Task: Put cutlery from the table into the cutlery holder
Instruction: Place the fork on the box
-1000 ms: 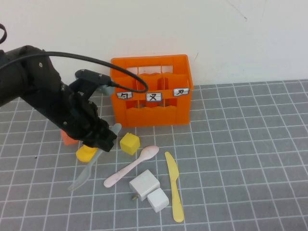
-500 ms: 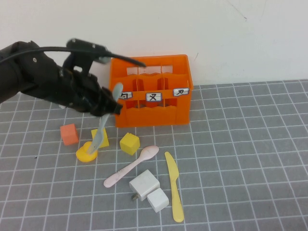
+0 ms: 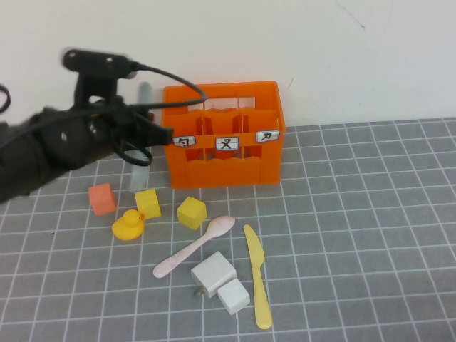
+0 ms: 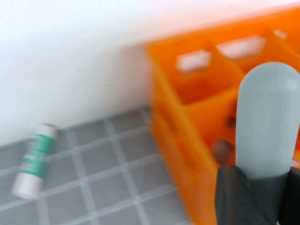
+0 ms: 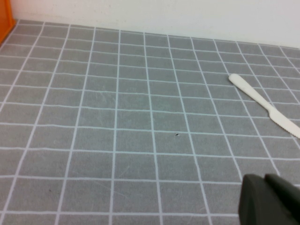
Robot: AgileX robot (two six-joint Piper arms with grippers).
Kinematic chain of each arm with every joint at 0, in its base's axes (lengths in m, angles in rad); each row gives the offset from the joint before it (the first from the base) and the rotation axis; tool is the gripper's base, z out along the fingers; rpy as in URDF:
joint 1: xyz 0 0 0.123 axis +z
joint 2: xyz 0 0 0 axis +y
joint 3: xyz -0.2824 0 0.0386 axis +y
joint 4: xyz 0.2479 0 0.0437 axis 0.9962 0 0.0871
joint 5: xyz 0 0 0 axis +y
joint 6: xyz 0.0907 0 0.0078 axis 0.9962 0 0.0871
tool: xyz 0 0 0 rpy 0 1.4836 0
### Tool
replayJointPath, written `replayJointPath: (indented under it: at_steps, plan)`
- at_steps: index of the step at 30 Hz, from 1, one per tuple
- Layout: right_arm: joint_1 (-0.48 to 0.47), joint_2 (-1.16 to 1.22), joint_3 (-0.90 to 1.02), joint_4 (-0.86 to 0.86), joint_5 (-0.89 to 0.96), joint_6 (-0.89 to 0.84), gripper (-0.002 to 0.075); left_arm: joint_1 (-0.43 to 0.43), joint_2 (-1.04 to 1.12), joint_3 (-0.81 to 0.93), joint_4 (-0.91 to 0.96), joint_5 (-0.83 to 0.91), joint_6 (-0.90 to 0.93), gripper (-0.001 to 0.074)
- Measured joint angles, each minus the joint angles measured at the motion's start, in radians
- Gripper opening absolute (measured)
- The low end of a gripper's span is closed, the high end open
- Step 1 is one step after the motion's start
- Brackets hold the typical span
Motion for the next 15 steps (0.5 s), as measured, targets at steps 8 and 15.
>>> replayJointPath:
  at_steps: [8, 15]
  plan:
    - [0.000, 0.000, 0.000, 0.000, 0.000, 0.000, -0.0003, 0.000, -0.039, 0.117, 0.046, -0.305, -0.166, 0.0157]
    - [0.000, 0.000, 0.000, 0.000, 0.000, 0.000, -0.0003, -0.058, -0.061, 0.126, 0.263, -0.429, -0.271, 0.0157]
